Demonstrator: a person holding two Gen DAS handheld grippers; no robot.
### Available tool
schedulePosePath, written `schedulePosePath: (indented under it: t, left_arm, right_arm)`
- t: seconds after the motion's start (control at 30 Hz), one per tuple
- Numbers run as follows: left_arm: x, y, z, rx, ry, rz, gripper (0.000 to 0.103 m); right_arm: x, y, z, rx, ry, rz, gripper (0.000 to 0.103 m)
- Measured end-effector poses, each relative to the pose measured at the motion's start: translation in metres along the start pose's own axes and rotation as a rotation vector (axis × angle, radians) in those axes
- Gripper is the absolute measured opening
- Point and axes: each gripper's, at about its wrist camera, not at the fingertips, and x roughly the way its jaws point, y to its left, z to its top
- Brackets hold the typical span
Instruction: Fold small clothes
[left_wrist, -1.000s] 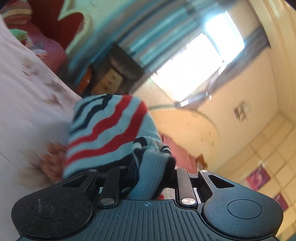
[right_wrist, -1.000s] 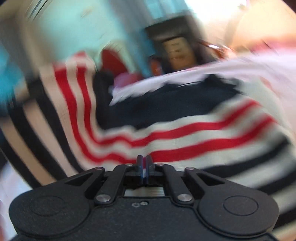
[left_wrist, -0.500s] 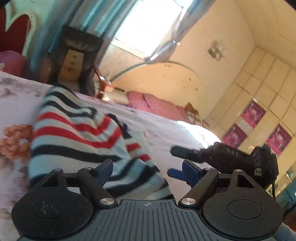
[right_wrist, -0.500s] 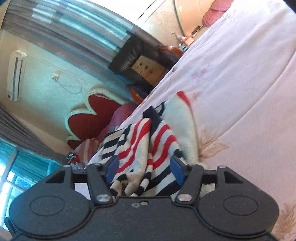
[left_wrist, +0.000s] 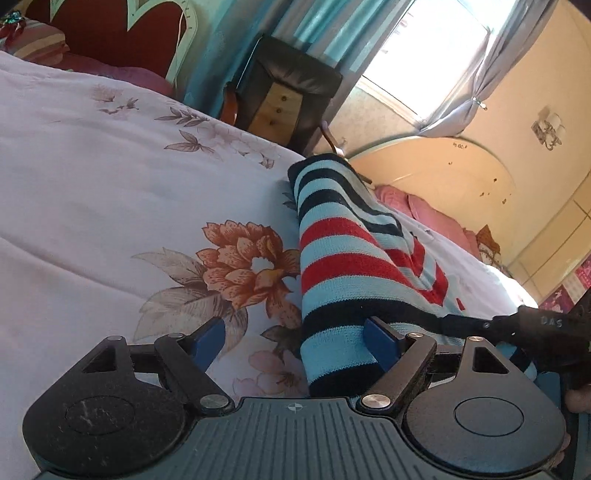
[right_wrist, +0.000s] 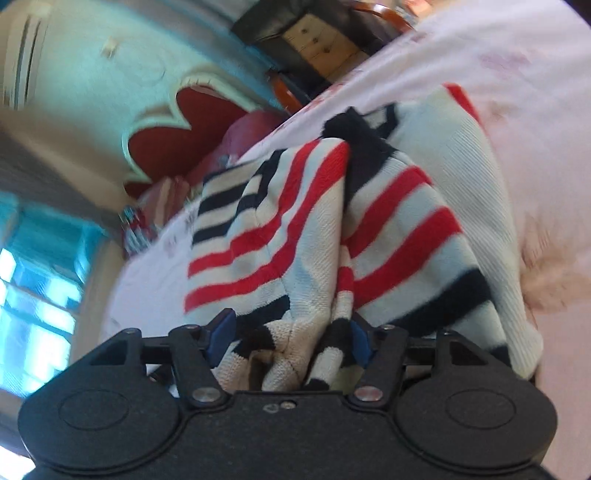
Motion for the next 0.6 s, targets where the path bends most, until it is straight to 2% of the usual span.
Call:
schedulePosePath:
  t: [0.03,0.07,0.1,0.23,0.3,0.37,0.47,0.53,0.6]
  left_arm:
    - [0.002,0.001,0.002,-0.008,0.003,-0.006,0.081]
    - [0.003,0.0,0.005,0.001,-0.002,-0.007,0.081]
    - [0.002,-0.002,0.006,0.013,-0.013,0.0,0.081]
    - [0.006,-0.01,0.014,0.019,-0.036,0.0,0.081]
    - [0.009,-0.018,0.018,0.027,-0.043,-0.02,0.081]
    - [0.014,-0.031,0.02,0.05,-0.041,-0.047,0.081]
    - [0.03,-0.059,0.018,0.135,-0.008,-0.05,0.081]
    - [0.043,-0.075,0.013,0.182,0.028,-0.044,0.081]
    - [0.054,-0.087,0.006,0.218,0.054,-0.042,0.082]
  right_arm:
    - [0.003,0.009,-0.001,-0.065,-0.005,-0.052,0.046]
    - [0.004,0.019,-0.002,-0.141,-0.017,-0.099,0.032]
    - [0.004,0.029,-0.005,-0.225,-0.032,-0.121,0.026]
    - [-0.007,0.076,-0.035,-0.621,-0.15,-0.277,0.023]
    - [-0.021,0.089,-0.051,-0.743,-0.228,-0.313,0.022]
    - [-0.037,0.09,-0.059,-0.774,-0.294,-0.334,0.022]
    - [-0.057,0.075,-0.059,-0.736,-0.358,-0.366,0.022]
    - [-0.061,0.055,-0.056,-0.683,-0.361,-0.387,0.022]
    - [-0.047,0.026,-0.048,-0.611,-0.329,-0.407,0.022]
